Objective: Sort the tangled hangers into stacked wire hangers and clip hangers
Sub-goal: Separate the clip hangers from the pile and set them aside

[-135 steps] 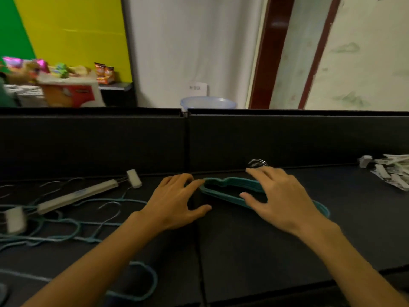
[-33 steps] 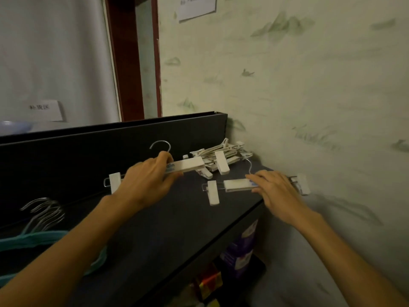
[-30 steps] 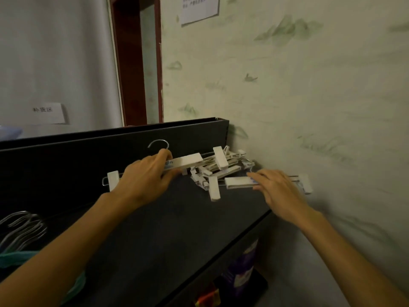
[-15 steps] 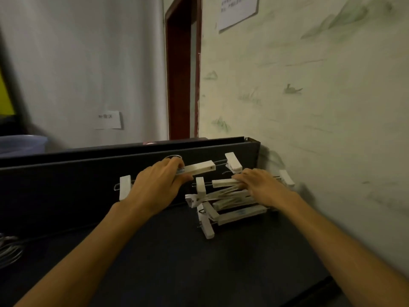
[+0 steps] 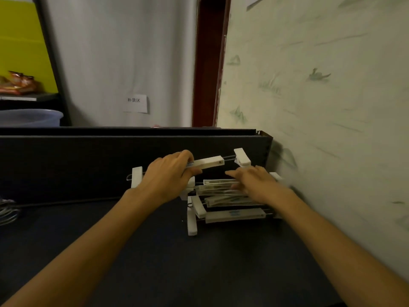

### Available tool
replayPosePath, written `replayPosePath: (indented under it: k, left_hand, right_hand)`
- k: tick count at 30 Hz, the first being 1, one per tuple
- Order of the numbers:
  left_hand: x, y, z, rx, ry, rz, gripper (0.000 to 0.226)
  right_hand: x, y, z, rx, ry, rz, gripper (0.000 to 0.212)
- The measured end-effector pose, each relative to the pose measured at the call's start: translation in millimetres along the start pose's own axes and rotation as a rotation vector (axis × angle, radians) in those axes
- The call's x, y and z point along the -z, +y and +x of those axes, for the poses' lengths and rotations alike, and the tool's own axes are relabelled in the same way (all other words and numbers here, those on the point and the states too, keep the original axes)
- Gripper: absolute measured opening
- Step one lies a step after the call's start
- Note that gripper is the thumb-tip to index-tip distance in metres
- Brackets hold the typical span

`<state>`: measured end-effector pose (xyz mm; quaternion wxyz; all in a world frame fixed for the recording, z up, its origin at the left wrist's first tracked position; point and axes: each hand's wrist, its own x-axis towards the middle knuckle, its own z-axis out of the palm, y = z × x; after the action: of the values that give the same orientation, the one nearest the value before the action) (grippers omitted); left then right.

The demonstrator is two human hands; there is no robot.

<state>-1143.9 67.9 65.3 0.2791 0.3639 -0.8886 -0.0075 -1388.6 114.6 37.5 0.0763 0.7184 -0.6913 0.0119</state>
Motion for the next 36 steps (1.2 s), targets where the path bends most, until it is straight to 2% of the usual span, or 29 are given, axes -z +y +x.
replayPosePath:
  k: [2,4,9,12,20,25,30,36]
  left_hand:
    - [-8,6,9,0.006,-0.022,0.015,0.031]
    - [-17,11,20,0.021,-0.070,0.032,0.031]
    - [-47,38,44,-0.039,-0.273,0.061,0.031]
    - [-63,53,54,-0.073,-0.315,0.105,0.033]
    - [-59,51,47,-0.052,-0.326,0.251,0.046]
    - [-25,13,-2,0.084,-0.019,0.240,0.052]
    - [14,-50,-90,0.230,0.098,0.314,0.045]
    - [81,-121,-207,0.463,0.126,0.458,0.046]
  right_hand:
    - [4,15,-11,-0.020,0.052,-0.162,0.050]
    - [11,32,-27,-0.099,0.106,-0.160,0.049]
    - [32,61,-60,-0.264,0.217,0.284,0.042]
    - [39,66,-69,-0.262,0.280,0.407,0.041]
    - [50,39,-60,-0.093,0.363,0.385,0.045]
    - [53,-14,-31,0.053,0.369,0.264,0.051]
    - [40,-105,-6,0.181,0.343,0.190,0.060]
    - [26,-248,-6,0.328,0.325,0.186,0.064]
